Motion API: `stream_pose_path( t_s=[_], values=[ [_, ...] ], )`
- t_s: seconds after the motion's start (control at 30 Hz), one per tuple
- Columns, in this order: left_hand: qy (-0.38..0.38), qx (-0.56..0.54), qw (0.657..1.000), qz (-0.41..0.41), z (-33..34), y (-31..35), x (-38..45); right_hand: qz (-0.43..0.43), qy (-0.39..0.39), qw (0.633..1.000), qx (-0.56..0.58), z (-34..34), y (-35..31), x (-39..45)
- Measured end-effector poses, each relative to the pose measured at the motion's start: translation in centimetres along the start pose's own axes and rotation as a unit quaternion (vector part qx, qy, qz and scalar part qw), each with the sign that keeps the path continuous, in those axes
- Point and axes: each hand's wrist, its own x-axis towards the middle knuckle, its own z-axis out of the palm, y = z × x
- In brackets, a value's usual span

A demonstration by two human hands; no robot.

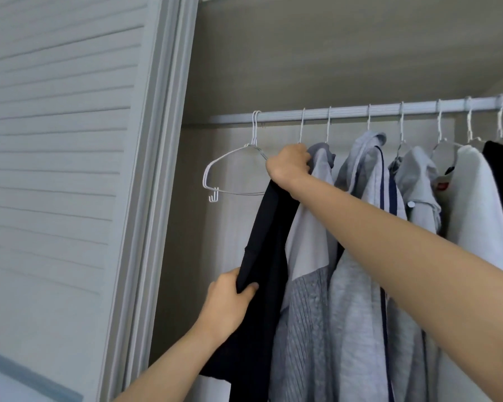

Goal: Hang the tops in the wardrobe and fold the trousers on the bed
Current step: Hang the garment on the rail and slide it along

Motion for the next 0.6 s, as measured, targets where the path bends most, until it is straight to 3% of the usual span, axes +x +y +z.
stream_pose_path(
  t_s=[0.2,0.4,0.6],
  values=[
    [-0.005,0.061,0.998,-0.02,-1.3,0.4,-3.5,-0.159,-0.043,0.984,-0.063,-1.8,2.0,-6.3],
    [-0.018,0.116,0.991,-0.061,-2.6,-0.8,-9.4,-0.193,-0.144,0.964,-0.113,-3.2,5.2,-15.0],
    [-0.022,0.074,0.988,-0.136,-5.2,-0.4,-18.0,-0.248,-0.205,0.936,-0.14,-4.6,7.8,-24.8]
  ],
)
